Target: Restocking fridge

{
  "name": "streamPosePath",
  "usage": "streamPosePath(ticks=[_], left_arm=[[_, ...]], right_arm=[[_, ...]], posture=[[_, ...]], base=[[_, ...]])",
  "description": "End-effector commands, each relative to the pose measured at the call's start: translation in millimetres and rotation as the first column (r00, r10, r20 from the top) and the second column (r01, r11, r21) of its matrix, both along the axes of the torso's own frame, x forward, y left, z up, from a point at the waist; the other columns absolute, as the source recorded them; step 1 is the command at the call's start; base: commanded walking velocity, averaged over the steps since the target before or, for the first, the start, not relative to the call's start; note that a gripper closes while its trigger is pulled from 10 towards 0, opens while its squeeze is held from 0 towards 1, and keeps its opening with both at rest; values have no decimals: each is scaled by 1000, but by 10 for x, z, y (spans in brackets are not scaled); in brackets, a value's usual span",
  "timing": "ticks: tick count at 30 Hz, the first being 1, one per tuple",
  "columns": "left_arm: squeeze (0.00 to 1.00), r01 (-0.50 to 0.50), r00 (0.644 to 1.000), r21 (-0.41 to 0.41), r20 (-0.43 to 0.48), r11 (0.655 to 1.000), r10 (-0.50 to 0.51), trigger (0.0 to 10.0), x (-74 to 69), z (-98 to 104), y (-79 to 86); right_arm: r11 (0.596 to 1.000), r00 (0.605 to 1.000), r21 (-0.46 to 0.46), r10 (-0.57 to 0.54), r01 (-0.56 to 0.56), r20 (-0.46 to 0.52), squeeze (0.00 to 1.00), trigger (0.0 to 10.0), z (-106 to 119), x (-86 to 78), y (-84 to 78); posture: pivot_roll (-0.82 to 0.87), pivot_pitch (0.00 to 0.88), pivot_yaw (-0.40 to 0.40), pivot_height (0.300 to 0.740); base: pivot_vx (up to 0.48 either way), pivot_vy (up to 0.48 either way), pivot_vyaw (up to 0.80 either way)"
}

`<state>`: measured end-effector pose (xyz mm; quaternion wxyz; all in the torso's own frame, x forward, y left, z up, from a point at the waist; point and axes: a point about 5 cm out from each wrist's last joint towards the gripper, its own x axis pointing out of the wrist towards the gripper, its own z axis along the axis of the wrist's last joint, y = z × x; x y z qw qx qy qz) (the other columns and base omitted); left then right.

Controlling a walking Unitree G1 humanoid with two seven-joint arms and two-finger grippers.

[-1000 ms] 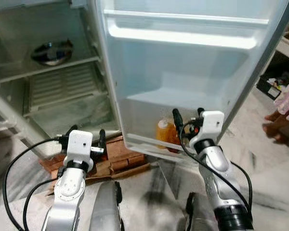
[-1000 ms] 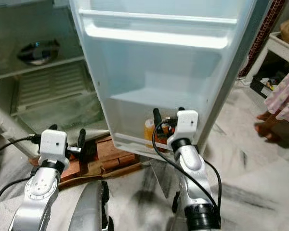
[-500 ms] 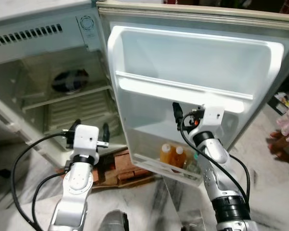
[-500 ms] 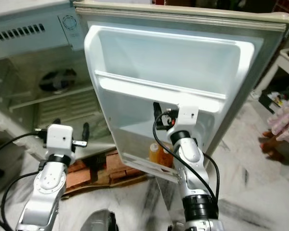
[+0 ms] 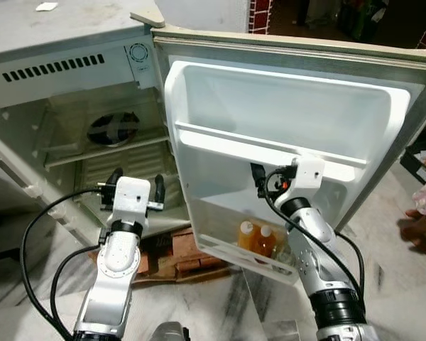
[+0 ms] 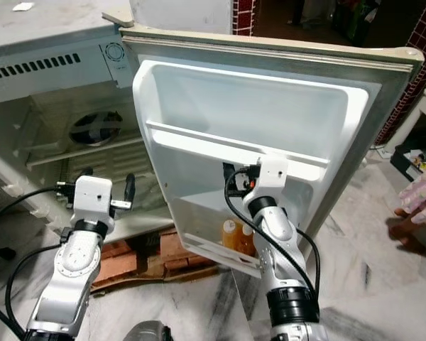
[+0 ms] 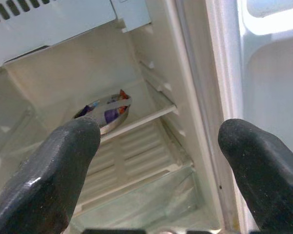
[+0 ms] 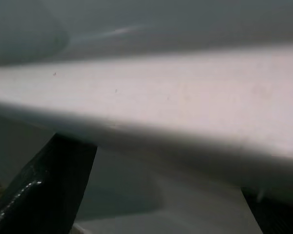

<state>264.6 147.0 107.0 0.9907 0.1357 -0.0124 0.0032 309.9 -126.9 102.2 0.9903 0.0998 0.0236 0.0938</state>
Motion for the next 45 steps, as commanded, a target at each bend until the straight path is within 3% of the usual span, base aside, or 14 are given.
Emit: streamPosePath(ticks=[1, 10, 14, 20, 24, 29, 37, 41, 45], left_arm=[[0, -15, 1000, 15, -14, 1000, 15, 10000, -19, -49, 14], [0, -19, 999, 5, -34, 1000, 19, 10000, -74, -102, 12], [0, -22, 999, 7, -47, 1000, 23, 10000, -104, -140, 20], [0, -28, 999, -8, -46, 1000, 28, 10000, -95, -152, 6], [0, -12, 999, -9, -30, 1000, 12, 10000, -44, -127, -16], [0, -2, 1000, -1, -10, 1000, 2, 10000, -11, -76, 9], [0, -24, 1000, -15, -17, 1000, 24, 10000, -77, -48, 117], [0, 3, 999, -30, -46, 1000, -4, 10000, -143, -140, 53], [0, 40, 998, -35, -38, 999, -42, 10000, -119, -135, -1]], right_arm=[[1000, 999, 0, 29, -29, -31, 0, 10000, -59, 2, 53], [999, 996, 12, 34, -33, -87, 0, 10000, -184, -83, 57], [998, 995, -51, 35, -41, -97, 0, 10000, -266, -137, 38], [992, 997, -125, 15, -24, -70, 0, 10000, -269, -115, 7], [996, 995, -84, 30, -37, -94, 0, 10000, -282, -66, 73], [982, 995, -169, 81, -89, -52, 0, 10000, -193, -25, 159], [988, 996, -125, 91, -89, 7, 0, 10000, -72, 32, 143], [988, 994, -119, 100, -95, 37, 0, 10000, -39, 21, 157], [983, 991, -168, 97, -80, 93, 0, 10000, 24, 24, 147]], posture=[[-34, 17, 72, 740], [-26, 12, 50, 740], [-31, 3, 37, 740], [-26, 0, 17, 740], [-24, 0, 22, 740], [-20, 0, 30, 740], [12, 36, 48, 740], [0, 35, 33, 740], [1, 43, 20, 740]], base=[[-285, 0, 0], [-358, 0, 0], [-336, 0, 0], [-303, 0, 0], [0, 0, 0], [0, 0, 0], [0, 0, 0], [0, 0, 130], [0, 0, 750]])
